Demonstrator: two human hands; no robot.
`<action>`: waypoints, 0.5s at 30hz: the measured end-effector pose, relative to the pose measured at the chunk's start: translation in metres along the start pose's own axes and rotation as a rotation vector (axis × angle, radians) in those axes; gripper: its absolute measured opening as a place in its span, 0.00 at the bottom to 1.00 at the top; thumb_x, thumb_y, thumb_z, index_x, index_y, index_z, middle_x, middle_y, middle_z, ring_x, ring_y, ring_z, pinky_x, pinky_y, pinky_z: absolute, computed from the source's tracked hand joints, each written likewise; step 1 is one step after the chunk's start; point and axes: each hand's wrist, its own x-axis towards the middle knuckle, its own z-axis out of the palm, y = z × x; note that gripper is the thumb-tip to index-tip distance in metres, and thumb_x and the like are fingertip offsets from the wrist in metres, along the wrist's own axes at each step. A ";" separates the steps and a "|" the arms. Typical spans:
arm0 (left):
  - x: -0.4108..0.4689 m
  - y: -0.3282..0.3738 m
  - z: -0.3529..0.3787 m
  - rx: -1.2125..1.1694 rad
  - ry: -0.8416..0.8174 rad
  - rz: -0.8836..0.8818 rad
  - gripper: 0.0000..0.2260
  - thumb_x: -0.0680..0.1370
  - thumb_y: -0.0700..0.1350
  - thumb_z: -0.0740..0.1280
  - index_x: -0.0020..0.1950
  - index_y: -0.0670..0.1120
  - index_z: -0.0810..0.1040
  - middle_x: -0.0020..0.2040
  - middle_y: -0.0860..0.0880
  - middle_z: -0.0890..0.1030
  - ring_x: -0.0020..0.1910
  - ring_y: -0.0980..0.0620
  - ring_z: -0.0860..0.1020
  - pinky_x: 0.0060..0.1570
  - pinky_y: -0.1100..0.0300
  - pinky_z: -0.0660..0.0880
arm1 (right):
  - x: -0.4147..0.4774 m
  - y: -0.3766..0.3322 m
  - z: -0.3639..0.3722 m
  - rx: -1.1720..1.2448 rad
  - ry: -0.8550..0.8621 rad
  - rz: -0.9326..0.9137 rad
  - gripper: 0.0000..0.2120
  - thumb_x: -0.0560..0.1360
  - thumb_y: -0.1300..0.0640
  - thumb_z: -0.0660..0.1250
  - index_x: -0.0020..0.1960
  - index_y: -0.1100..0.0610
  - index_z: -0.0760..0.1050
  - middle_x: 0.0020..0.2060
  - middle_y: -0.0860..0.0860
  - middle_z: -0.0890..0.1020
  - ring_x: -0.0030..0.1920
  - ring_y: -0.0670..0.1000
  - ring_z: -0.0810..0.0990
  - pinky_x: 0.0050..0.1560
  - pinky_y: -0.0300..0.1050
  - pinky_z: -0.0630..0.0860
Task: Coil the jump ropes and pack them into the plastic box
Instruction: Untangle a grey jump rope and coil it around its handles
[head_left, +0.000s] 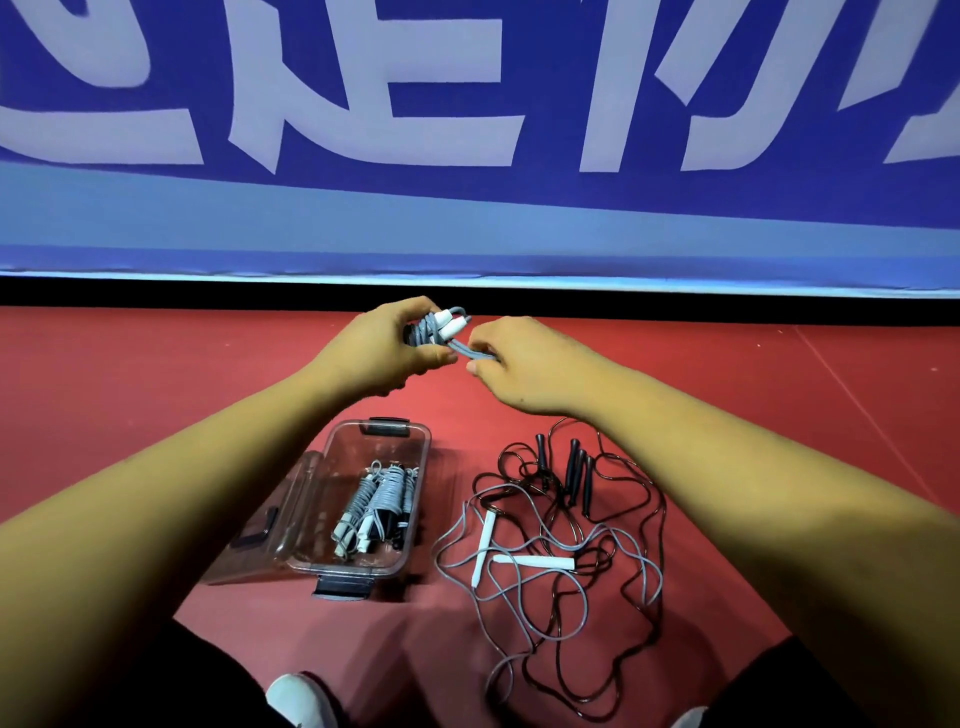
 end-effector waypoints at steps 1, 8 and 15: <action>0.001 -0.002 0.003 0.154 0.021 0.022 0.11 0.74 0.52 0.73 0.49 0.53 0.73 0.37 0.51 0.78 0.34 0.47 0.76 0.35 0.52 0.76 | -0.003 -0.002 -0.003 -0.078 0.013 -0.026 0.14 0.79 0.53 0.61 0.35 0.53 0.66 0.31 0.49 0.72 0.34 0.54 0.72 0.35 0.46 0.65; -0.007 0.009 0.012 0.541 -0.266 0.080 0.07 0.71 0.52 0.71 0.40 0.52 0.74 0.30 0.54 0.78 0.31 0.53 0.79 0.36 0.58 0.77 | -0.014 -0.007 -0.002 -0.495 0.136 -0.299 0.08 0.77 0.57 0.61 0.53 0.52 0.77 0.52 0.51 0.77 0.51 0.55 0.77 0.39 0.47 0.65; -0.014 0.019 0.003 0.498 -0.383 0.149 0.19 0.70 0.56 0.75 0.54 0.47 0.74 0.36 0.50 0.83 0.28 0.59 0.76 0.34 0.57 0.75 | -0.013 -0.002 0.002 0.070 0.069 -0.179 0.09 0.79 0.57 0.62 0.46 0.55 0.81 0.36 0.51 0.83 0.37 0.50 0.79 0.40 0.45 0.75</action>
